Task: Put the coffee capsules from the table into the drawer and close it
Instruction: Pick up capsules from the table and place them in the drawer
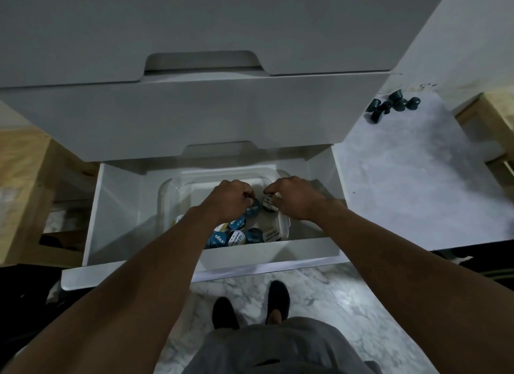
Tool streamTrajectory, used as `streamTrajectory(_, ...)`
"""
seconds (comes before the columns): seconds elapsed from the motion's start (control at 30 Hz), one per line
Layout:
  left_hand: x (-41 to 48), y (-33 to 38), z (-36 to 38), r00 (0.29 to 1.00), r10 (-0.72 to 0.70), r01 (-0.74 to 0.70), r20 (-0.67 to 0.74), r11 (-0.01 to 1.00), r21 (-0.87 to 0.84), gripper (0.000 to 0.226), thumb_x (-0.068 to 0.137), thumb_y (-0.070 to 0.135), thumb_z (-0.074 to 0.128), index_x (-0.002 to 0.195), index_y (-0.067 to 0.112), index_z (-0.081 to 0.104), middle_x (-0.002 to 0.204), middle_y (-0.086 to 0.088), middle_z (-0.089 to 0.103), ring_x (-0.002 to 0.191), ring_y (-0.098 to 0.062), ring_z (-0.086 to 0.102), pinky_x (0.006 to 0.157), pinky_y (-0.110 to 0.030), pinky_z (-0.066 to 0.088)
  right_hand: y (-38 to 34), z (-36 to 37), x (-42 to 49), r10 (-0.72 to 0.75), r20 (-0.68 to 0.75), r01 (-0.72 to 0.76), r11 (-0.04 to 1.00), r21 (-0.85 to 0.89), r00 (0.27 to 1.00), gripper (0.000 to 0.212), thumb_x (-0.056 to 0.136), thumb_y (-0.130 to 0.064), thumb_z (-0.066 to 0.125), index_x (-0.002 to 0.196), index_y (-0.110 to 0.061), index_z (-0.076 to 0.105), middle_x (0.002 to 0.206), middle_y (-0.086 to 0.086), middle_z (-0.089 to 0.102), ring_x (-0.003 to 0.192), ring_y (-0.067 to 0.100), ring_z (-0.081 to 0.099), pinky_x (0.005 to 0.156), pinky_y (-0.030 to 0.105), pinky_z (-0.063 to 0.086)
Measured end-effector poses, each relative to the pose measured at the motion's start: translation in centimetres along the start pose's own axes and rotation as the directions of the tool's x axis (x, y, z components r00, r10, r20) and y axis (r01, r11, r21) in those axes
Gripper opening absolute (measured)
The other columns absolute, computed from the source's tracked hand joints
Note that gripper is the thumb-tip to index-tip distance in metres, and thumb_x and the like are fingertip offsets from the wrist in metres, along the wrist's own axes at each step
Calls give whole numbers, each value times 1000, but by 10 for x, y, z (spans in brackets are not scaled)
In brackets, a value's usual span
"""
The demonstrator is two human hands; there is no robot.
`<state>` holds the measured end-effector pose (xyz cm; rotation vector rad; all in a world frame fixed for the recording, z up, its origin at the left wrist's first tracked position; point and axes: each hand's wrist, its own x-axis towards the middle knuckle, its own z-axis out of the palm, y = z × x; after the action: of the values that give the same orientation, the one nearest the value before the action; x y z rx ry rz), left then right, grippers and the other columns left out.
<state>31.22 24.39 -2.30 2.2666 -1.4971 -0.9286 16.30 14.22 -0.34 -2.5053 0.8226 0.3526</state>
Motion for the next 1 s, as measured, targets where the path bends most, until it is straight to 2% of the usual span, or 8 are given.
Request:
streamTrajectory(0.2,-2,3,2,998,31,-34,60,998,50,20,86,13,62,103,18,72,104,-4,71,94,-20,63,83,-31,51,2,5,4,26,24,-26,999,25,999,33,90,-28,61,123,-24,64,125,8,64,113,26,59,96,35,46)
streamTrajectory(0.47,-1,2,5,995,28,-33,91,998,53,18,86,15,64,102,18,72,102,-5,70,94,-20,63,80,-30,51,2,6,1,30,59,-32,999,39,998,27,87,-29,65,113,-23,70,113,8,69,102,25,62,90,34,51)
streamTrajectory(0.6,-1,2,6,995,22,-28,98,998,54,17,86,15,64,101,19,72,102,-5,70,92,-20,63,80,-31,51,1,7,0,39,91,-42,998,42,995,26,85,-26,68,111,-22,71,113,8,69,100,25,64,89,31,51)
streamTrajectory(0.77,-3,2,8,995,15,-20,100,999,45,17,86,17,66,102,19,72,102,-5,70,88,-18,61,73,-25,45,2,9,0,48,93,-52,998,44,994,27,84,-27,68,111,-24,71,115,9,67,101,26,63,90,33,52)
streamTrajectory(0.87,-5,2,8,996,12,-16,87,999,48,19,86,17,65,105,17,71,104,-6,70,91,-19,62,76,-25,45,2,9,0,43,93,-47,998,41,995,29,85,-26,67,114,-22,69,118,10,66,104,27,62,92,35,51)
streamTrajectory(1.0,-6,5,5,999,-33,31,33,998,59,28,87,21,66,114,18,66,110,-8,68,98,-22,62,86,-30,50,4,8,0,29,59,-32,999,41,998,35,87,-28,64,122,-22,65,123,8,64,107,25,61,92,32,49)
